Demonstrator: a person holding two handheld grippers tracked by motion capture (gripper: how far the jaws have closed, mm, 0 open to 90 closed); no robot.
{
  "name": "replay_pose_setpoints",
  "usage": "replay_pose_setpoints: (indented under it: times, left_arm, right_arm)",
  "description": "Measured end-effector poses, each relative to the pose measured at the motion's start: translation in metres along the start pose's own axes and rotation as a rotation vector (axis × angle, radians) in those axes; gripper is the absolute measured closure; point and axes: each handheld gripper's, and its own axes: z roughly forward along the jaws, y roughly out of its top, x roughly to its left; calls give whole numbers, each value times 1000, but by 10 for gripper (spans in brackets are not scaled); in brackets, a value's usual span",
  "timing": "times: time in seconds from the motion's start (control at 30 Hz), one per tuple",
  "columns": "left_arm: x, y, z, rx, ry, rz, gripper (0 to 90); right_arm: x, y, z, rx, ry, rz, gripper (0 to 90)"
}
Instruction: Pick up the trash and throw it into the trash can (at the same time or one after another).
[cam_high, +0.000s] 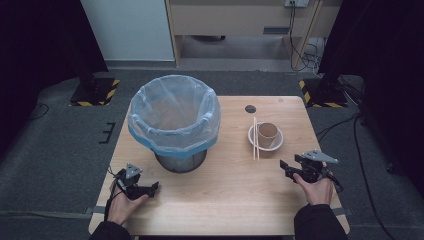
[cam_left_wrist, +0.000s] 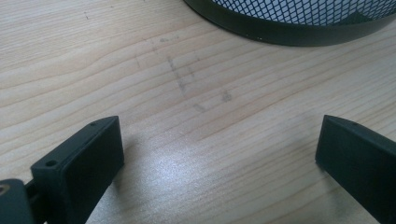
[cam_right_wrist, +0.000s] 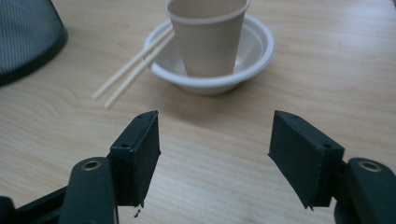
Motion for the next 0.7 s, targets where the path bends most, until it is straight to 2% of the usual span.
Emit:
replay_pose_setpoints:
  times: [0.33, 0.47, 0.7]
  left_arm:
    - [-2, 0, 0, 0, -3, 1, 0]
    - [-2, 0, 0, 1, -2, 0, 0]
    - [-2, 1, 1, 1, -6, 5, 0]
  right_arm:
    - [1, 21, -14, -89, -13, 14, 408]
    - [0, 32, -12, -111, -14, 27, 439]
    - [4, 50, 0, -118, -10, -1, 484]
